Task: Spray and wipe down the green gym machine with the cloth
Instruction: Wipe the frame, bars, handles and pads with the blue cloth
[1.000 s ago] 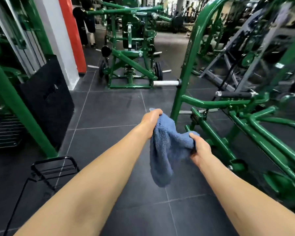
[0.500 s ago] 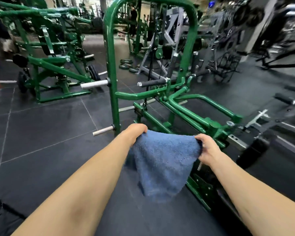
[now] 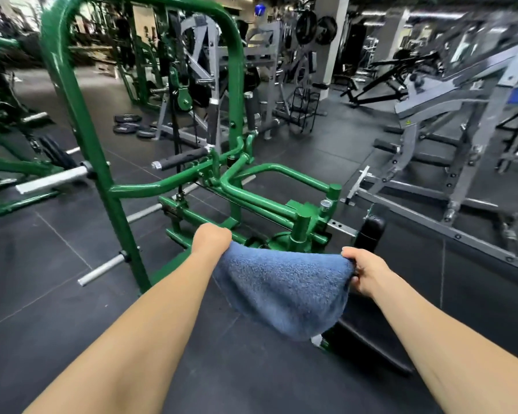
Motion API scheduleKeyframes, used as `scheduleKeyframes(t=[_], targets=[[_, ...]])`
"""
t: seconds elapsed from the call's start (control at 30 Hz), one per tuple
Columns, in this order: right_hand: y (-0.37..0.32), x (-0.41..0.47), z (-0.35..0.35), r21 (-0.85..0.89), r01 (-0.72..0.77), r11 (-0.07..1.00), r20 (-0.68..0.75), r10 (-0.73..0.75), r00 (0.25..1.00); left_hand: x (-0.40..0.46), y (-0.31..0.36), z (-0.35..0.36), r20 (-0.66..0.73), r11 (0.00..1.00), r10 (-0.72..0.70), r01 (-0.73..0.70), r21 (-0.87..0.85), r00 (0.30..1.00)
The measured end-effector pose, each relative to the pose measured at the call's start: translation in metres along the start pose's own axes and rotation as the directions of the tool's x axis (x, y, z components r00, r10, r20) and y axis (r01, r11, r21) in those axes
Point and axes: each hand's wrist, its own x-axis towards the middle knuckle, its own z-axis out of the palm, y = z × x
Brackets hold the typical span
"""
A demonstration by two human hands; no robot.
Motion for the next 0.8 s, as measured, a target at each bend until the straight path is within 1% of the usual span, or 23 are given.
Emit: scheduleKeyframes(t=[0.07, 0.1, 0.17, 0.2, 0.23, 0.33, 0.37, 0.4, 0.47, 0.5, 0.53, 0.6, 0.67, 0.73, 0.77, 0.8], targets=[[-0.005, 0.002, 0.006, 0.053, 0.100, 0.994, -0.056, -0.097, 0.994, 0.014, 0.001, -0.001, 0.013, 0.997, 0.075, -0.075, 0.017, 0.997], [-0.007, 0.002, 0.007, 0.062, 0.142, 0.988, -0.064, -0.138, 0.988, 0.018, 0.000, -0.002, 0.015, 0.994, 0.109, -0.109, -0.002, 0.994], [-0.010, 0.005, 0.013, 0.035, 0.186, 0.982, -0.076, -0.183, 0.980, 0.036, 0.005, -0.007, 0.037, 0.983, 0.180, -0.178, -0.044, 0.983], [-0.010, 0.006, 0.015, -0.006, 0.195, 0.981, -0.082, -0.195, 0.977, 0.041, 0.008, -0.011, 0.075, 0.980, 0.199, -0.197, -0.042, 0.977], [-0.011, 0.007, 0.018, -0.043, 0.204, 0.978, -0.101, -0.207, 0.973, 0.050, 0.011, -0.015, 0.142, 0.977, 0.215, -0.213, -0.028, 0.966], [-0.014, 0.011, 0.023, -0.092, 0.189, 0.978, -0.158, -0.201, 0.967, 0.067, 0.023, -0.024, 0.360, 0.959, 0.247, -0.279, 0.040, 0.900], [-0.012, 0.010, 0.024, -0.140, 0.204, 0.969, -0.168, -0.227, 0.959, 0.074, 0.025, -0.025, 0.408, 0.945, 0.269, -0.321, 0.064, 0.873], [-0.012, 0.009, 0.024, -0.239, 0.232, 0.943, -0.158, -0.273, 0.949, 0.078, 0.027, -0.026, 0.443, 0.922, 0.294, -0.374, 0.104, 0.847], [-0.010, 0.006, 0.022, -0.521, 0.254, 0.815, -0.106, -0.357, 0.928, 0.089, 0.029, -0.023, 0.458, 0.840, 0.347, -0.488, 0.236, 0.819], [-0.009, 0.007, 0.021, -0.615, 0.230, 0.754, -0.098, -0.362, 0.927, 0.095, 0.031, -0.022, 0.460, 0.781, 0.377, -0.543, 0.309, 0.804], [-0.007, 0.006, 0.021, -0.670, 0.200, 0.715, -0.091, -0.346, 0.934, 0.100, 0.033, -0.020, 0.466, 0.711, 0.421, -0.602, 0.363, 0.778], [-0.005, 0.004, 0.023, -0.709, 0.169, 0.685, -0.113, -0.346, 0.932, 0.106, 0.036, -0.016, 0.476, 0.583, 0.482, -0.675, 0.452, 0.736], [-0.006, -0.004, 0.023, -0.739, 0.184, 0.648, -0.113, -0.388, 0.915, 0.111, 0.037, -0.012, 0.417, 0.511, 0.531, -0.671, 0.538, 0.738], [-0.007, -0.015, 0.022, -0.731, 0.231, 0.641, -0.057, -0.395, 0.917, 0.113, 0.040, -0.010, 0.366, 0.535, 0.549, -0.652, 0.537, 0.752], [-0.009, -0.021, 0.020, -0.685, 0.252, 0.684, -0.029, -0.371, 0.928, 0.112, 0.043, -0.008, 0.374, 0.598, 0.535, -0.652, 0.466, 0.758], [-0.012, -0.024, 0.021, -0.595, 0.250, 0.764, -0.003, -0.313, 0.950, 0.110, 0.047, -0.007, 0.388, 0.690, 0.516, -0.639, 0.341, 0.764]])
